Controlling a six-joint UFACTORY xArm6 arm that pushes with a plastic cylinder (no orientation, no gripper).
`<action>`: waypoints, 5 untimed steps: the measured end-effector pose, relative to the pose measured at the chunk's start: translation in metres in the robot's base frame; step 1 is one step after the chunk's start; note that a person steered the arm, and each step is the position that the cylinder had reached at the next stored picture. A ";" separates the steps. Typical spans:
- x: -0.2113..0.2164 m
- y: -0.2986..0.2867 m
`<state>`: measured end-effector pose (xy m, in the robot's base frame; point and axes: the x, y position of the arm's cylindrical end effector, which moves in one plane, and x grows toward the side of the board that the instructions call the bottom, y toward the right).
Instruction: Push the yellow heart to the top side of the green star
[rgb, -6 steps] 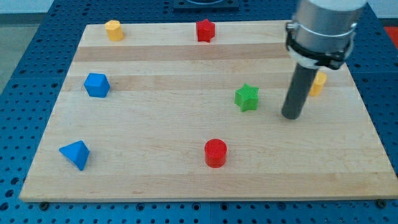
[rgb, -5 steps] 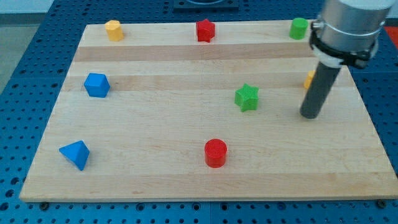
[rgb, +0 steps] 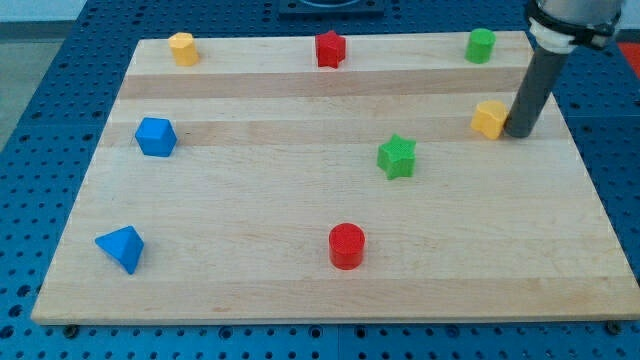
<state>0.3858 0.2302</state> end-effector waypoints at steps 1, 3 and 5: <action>-0.020 -0.006; -0.028 -0.052; -0.006 -0.101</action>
